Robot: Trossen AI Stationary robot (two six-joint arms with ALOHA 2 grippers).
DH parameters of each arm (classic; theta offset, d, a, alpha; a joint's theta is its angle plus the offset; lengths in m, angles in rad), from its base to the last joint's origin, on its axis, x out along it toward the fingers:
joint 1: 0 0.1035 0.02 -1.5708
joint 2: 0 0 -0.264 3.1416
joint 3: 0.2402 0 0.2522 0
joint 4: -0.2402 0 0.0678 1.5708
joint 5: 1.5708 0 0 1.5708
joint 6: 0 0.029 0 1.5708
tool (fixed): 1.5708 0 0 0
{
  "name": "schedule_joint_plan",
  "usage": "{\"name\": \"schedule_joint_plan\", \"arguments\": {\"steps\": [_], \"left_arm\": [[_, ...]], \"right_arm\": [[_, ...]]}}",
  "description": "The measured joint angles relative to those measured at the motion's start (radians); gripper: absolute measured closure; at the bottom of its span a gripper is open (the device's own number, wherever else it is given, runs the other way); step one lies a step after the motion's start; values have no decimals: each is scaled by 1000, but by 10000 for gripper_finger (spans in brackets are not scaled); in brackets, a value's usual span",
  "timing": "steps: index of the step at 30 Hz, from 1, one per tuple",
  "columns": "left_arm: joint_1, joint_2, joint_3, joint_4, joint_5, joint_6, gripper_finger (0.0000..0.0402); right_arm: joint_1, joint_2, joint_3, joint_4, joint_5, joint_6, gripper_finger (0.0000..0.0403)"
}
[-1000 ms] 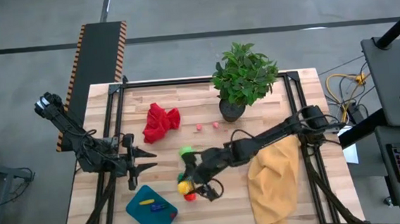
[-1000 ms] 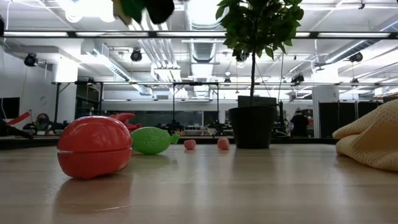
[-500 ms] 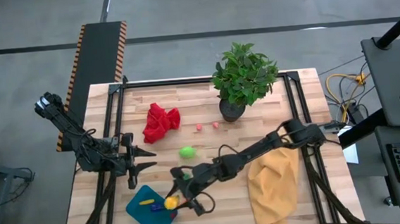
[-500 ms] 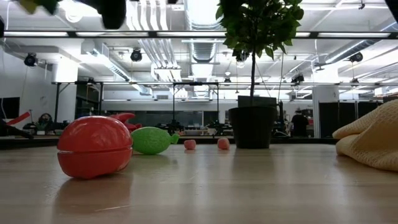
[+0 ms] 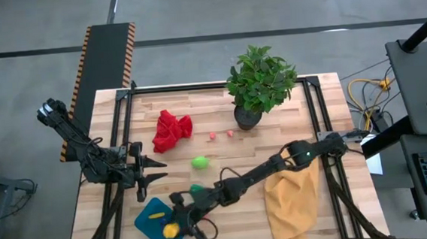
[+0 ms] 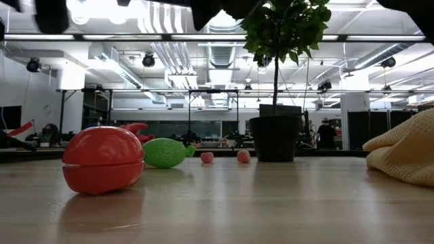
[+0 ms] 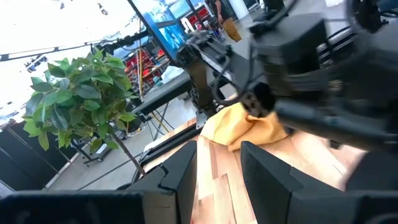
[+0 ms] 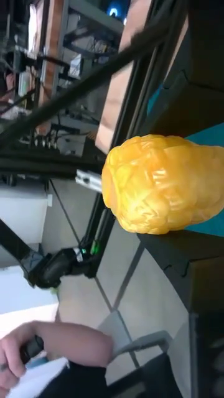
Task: Pick and placing Produce into tupperware
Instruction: Put the yellow pineapple into the blue bin
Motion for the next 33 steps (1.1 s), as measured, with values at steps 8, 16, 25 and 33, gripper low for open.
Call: {"name": "schedule_joint_plan", "arguments": {"steps": [8, 16, 25, 33], "left_arm": [[0, 1, 0, -1, 0, 0, 292], [0, 2, 0, -1, 0, -3, 292], [0, 2, 0, -1, 0, -4, 292], [0, 2, 0, -1, 0, -4, 292]], "right_arm": [[14, 58, 50, 0, 2, -1, 195], [14, 57, -6, -7, 4, 21, 195], [12, 56, -32, -10, 5, 25, 195], [9, 56, -32, -8, 5, 33, 195]]}}
